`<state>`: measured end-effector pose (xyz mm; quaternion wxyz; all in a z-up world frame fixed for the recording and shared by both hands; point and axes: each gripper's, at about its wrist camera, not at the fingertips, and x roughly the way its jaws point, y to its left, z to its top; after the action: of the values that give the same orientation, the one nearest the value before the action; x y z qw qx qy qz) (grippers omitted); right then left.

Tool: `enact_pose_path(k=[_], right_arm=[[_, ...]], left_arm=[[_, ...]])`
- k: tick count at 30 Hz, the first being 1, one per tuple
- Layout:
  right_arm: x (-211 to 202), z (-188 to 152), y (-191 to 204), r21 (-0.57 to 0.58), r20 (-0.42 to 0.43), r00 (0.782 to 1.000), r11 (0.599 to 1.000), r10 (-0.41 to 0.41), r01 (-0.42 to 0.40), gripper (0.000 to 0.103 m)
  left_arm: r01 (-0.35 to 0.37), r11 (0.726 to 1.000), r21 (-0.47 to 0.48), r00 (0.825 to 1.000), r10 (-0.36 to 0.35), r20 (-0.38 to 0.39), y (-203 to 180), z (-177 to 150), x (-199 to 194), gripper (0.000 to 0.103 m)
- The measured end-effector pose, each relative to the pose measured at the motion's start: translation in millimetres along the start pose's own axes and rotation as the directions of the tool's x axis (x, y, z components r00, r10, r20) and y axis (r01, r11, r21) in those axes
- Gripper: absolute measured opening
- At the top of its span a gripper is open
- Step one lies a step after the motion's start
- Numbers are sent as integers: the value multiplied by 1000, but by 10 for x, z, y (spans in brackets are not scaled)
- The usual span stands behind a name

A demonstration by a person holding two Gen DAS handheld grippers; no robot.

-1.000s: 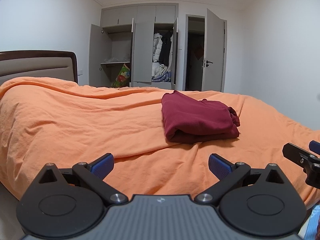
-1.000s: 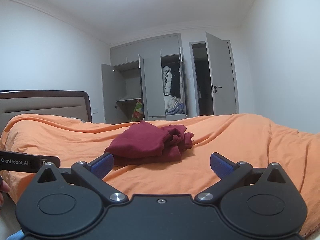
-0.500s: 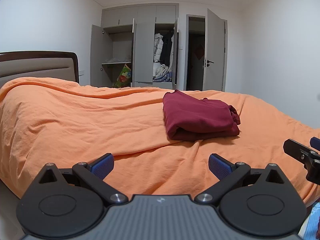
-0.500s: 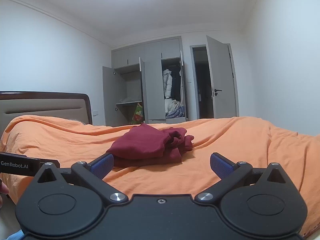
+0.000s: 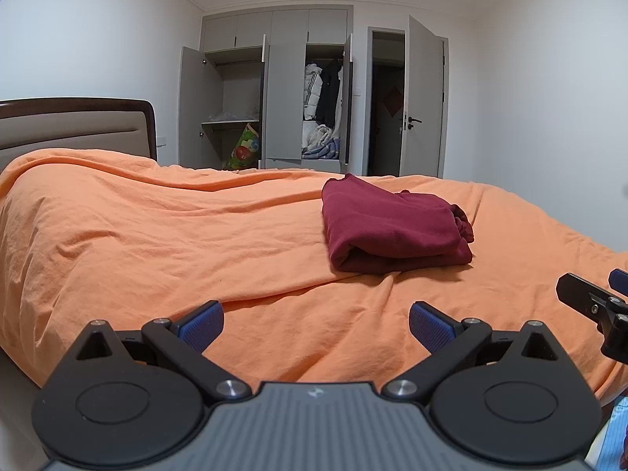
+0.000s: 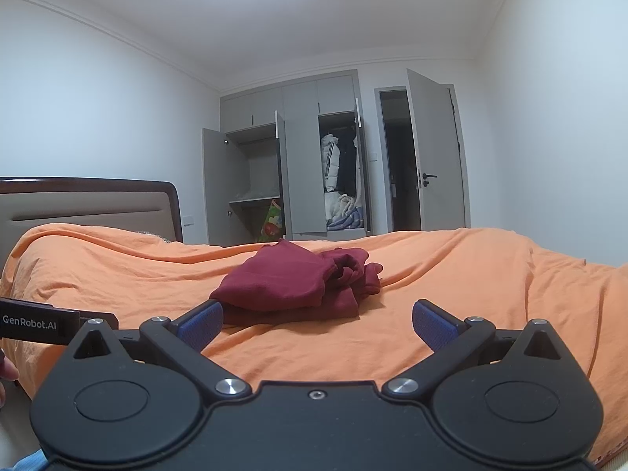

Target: Fold small clothes

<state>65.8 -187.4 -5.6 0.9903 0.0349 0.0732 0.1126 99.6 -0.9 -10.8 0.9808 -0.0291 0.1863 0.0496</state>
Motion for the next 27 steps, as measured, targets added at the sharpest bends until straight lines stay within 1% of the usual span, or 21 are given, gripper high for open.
enact_pose_path(k=[27], right_arm=[[11,-17,-7,3,-5,1000,1000,2,-2,103]], left_arm=[[2,1000,6,1000,-2,-6,3,-43,-14,103]])
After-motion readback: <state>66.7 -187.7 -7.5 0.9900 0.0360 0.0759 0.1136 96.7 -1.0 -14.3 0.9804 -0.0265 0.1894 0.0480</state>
